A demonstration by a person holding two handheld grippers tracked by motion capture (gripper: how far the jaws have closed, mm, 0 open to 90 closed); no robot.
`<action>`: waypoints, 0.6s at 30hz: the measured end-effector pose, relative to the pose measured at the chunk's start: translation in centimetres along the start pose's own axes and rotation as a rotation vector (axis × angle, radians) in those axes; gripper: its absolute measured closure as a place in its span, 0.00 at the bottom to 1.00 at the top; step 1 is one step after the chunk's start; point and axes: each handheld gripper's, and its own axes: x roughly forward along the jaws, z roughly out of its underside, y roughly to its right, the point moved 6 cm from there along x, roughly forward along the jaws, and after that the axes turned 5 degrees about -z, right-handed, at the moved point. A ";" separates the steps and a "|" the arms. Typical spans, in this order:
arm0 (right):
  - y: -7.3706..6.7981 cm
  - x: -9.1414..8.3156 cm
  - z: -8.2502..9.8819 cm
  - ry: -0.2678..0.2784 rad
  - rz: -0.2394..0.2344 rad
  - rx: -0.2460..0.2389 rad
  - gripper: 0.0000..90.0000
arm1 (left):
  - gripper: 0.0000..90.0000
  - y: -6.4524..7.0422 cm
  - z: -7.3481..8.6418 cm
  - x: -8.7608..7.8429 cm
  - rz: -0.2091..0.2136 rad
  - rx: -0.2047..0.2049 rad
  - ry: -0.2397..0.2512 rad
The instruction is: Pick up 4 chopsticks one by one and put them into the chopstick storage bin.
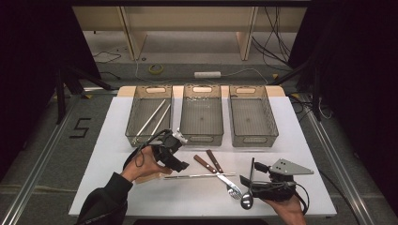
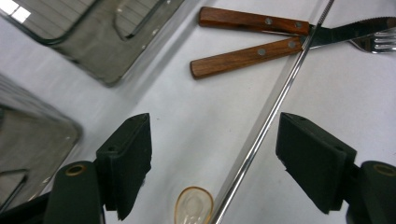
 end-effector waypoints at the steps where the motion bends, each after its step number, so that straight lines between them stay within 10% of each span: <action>1: 0.0 0.0 0.0 0.000 0.000 0.000 0.29 | 0.30 0.2 0.0 0.2 0.002 0.012 -0.005; 18: 0.0 0.1 0.0 -0.004 -0.002 -0.002 0.29 | 0.51 3.0 0.4 2.6 0.055 0.120 -0.078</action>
